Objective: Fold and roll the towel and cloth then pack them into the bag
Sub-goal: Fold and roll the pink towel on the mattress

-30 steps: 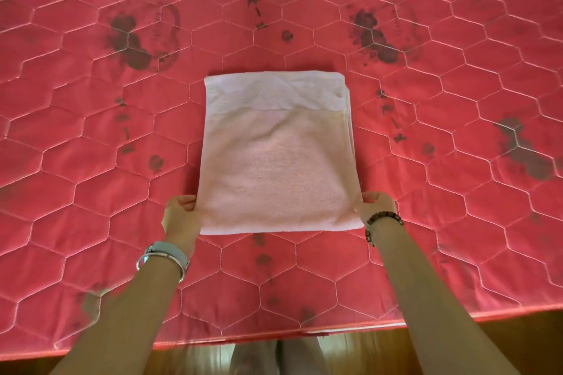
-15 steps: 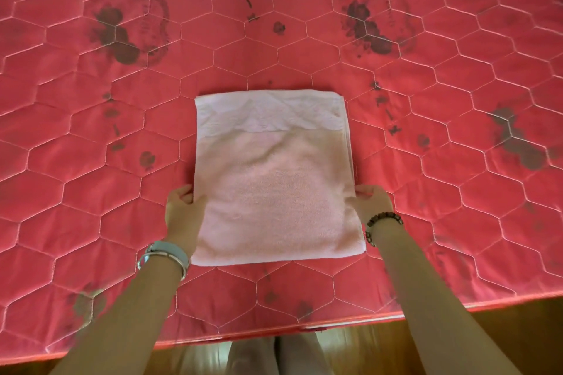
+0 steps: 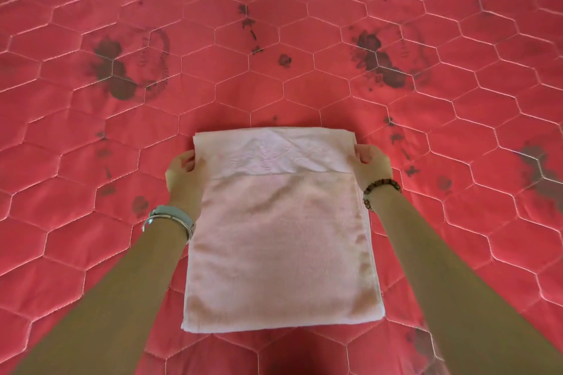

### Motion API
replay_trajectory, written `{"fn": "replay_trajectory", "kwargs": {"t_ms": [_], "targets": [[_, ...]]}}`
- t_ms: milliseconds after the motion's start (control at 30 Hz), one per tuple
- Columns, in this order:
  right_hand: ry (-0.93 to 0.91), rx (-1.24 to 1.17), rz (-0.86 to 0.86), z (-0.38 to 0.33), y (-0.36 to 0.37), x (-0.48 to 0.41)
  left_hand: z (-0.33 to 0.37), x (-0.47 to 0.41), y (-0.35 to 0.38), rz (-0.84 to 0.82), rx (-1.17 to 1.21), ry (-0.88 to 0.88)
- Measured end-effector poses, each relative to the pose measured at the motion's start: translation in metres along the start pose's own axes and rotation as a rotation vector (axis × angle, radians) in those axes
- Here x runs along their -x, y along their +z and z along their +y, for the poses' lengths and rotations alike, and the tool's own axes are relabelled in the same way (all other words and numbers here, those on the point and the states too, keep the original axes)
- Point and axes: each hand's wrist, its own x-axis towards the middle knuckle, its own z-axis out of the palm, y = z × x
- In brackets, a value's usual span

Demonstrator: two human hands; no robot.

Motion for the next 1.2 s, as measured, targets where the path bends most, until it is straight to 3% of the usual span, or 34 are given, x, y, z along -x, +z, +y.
{"fn": "replay_trajectory", "kwargs": {"t_ms": [367,467,567,667,733,900,1033,1200], "targets": [[-0.095,0.054,0.185,-0.007,0.020,-0.037,0.003,-0.030,0.016,0.129,-0.037,0.224],[-0.379,0.320,0.247,-0.008,0.034,-0.026,-0.006,-0.030,0.020,0.174,-0.235,0.516],[-0.719,0.489,0.150,-0.009,0.058,-0.005,-0.018,-0.009,0.041,-0.018,-0.441,0.831],[-0.844,0.565,-0.073,-0.001,0.088,0.017,-0.030,0.035,0.068,-0.234,-0.597,0.950],[-0.849,0.662,-0.152,0.007,0.100,0.021,-0.041,0.050,0.079,-0.293,-0.755,0.984],[-0.838,0.784,-0.179,0.014,0.097,0.007,-0.045,0.034,0.077,-0.247,-1.043,1.015],[-0.790,0.827,-0.133,0.019,0.090,0.000,-0.042,0.016,0.069,-0.299,-1.065,1.049],[-0.668,0.853,-0.043,0.032,0.065,-0.015,-0.035,-0.019,0.052,-0.240,-1.070,0.983]]}}
